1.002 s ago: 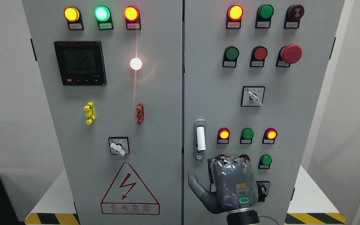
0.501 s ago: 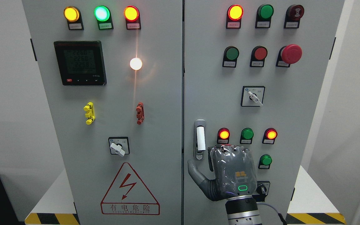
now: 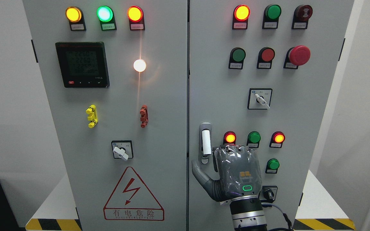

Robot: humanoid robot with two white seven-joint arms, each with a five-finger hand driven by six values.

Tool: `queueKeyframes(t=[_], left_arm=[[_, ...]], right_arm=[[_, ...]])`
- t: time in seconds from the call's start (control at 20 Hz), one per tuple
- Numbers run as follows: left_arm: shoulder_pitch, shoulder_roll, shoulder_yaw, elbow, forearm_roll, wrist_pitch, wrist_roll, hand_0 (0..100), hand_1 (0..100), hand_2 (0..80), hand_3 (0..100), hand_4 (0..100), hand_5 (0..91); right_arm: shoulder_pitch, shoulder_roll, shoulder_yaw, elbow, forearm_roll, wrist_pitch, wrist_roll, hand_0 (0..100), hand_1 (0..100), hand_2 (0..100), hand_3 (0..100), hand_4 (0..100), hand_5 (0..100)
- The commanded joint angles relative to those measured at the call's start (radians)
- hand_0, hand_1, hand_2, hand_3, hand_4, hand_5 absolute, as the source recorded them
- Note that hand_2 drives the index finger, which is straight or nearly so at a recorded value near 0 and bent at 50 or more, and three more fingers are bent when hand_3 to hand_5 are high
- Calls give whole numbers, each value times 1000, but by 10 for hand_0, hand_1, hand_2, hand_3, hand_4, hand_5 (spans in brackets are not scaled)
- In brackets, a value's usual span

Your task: Release door handle

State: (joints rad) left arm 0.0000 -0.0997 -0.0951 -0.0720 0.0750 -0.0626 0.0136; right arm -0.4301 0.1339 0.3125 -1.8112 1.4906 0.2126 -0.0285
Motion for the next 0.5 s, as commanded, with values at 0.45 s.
queueKeyframes(t=[0.45], left_arm=[[17,0,0,0,-1,0,0,120,556,0,0,0,0]], right_arm=[[-41,1,-6,56,0,7,1,331,225,939,1000,1000,990]])
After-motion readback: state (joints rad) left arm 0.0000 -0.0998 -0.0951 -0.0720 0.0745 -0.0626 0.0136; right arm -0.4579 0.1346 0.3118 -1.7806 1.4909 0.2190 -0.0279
